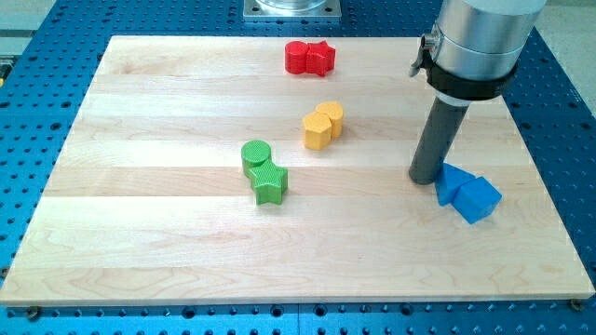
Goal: Place the blue blocks parallel right to the green circle
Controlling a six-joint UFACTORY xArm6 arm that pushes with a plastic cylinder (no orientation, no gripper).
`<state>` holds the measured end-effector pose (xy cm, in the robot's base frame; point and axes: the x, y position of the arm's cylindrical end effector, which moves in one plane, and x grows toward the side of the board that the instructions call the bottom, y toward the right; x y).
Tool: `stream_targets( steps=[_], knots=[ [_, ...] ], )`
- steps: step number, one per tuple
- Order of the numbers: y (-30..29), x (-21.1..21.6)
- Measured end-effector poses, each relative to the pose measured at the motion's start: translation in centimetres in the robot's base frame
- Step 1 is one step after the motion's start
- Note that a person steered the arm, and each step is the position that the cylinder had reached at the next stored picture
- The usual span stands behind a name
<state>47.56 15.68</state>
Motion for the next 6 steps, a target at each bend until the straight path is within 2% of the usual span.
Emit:
stream_targets(
  steps=[2, 4, 6],
  knots=[
    [-1.0, -1.3],
    [-1.3, 1.1],
    [-2.7, 1.0]
  ],
)
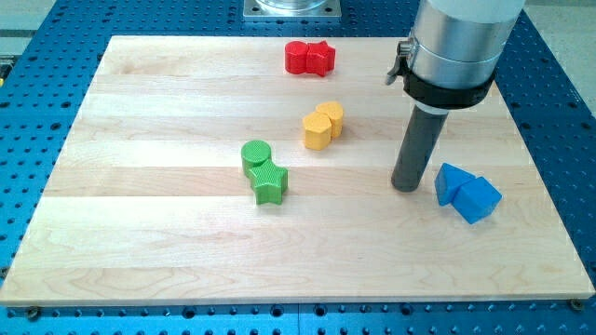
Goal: Place the blue blocks parallel right to the green circle
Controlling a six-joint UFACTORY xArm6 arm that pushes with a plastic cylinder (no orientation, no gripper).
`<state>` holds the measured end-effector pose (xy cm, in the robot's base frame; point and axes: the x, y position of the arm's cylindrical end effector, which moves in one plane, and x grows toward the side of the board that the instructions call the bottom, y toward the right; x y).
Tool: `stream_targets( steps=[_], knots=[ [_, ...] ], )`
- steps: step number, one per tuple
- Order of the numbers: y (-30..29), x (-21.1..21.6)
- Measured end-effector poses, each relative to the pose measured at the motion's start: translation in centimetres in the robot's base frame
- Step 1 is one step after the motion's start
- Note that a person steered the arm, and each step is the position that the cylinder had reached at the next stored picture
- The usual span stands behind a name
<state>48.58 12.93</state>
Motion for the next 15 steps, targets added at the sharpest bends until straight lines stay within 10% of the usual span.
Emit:
stream_targets(
  steps=[3, 8, 11, 15],
  knots=[
    [-8.2, -0.5],
    [5.8, 10.2],
    [9.2, 2.7],
    [8.6, 3.5]
  ],
)
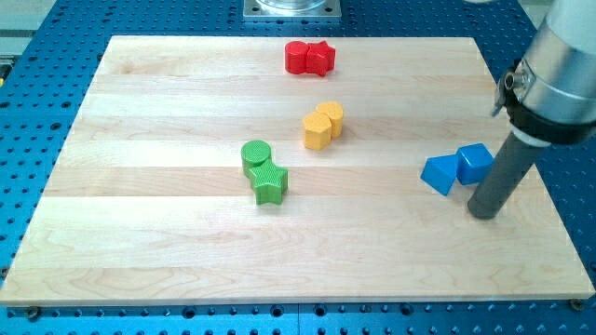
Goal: Place the blue blocks parallel right to the green circle
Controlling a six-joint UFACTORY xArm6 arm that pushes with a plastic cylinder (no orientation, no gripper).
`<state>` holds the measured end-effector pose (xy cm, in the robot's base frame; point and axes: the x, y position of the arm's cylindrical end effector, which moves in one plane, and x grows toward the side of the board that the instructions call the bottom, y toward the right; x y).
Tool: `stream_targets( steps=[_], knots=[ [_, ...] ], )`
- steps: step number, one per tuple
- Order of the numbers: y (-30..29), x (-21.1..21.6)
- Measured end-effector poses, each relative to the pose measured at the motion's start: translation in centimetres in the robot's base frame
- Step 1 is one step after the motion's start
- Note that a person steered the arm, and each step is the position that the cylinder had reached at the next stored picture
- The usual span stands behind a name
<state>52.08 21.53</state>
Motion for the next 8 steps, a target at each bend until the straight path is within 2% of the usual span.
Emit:
stream_targets(
  steps=[3, 6, 8],
  knots=[
    [-5.1, -2.1],
    [-1.4, -4.6],
    [-8.0, -2.8]
  ],
)
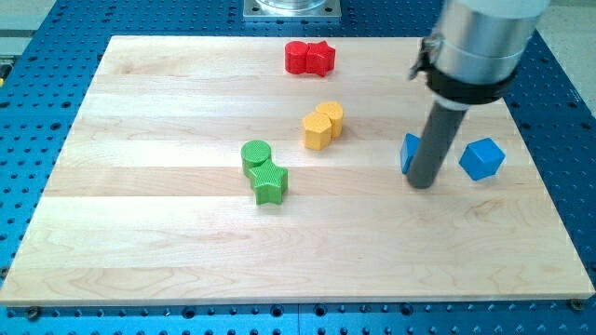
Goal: Place the blue blocks parallel right to the green circle
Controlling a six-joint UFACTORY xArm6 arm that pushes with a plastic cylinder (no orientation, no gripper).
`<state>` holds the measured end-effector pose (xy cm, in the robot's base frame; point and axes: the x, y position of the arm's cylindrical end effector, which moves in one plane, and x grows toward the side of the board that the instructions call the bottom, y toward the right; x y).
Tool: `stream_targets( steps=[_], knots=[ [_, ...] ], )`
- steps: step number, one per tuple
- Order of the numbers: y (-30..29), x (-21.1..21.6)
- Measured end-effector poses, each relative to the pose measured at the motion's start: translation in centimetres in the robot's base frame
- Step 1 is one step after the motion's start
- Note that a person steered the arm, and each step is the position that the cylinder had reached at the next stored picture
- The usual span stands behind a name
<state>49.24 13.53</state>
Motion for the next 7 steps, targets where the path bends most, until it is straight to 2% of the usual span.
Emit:
stream_targets(
  steps=[1, 2, 3, 4, 7],
  knots=[
    [-4.7, 3.4],
    [-9.3, -1.7],
    [-6.6, -7.5],
    [-2.2, -7.8],
    [0.4, -5.9]
  ],
)
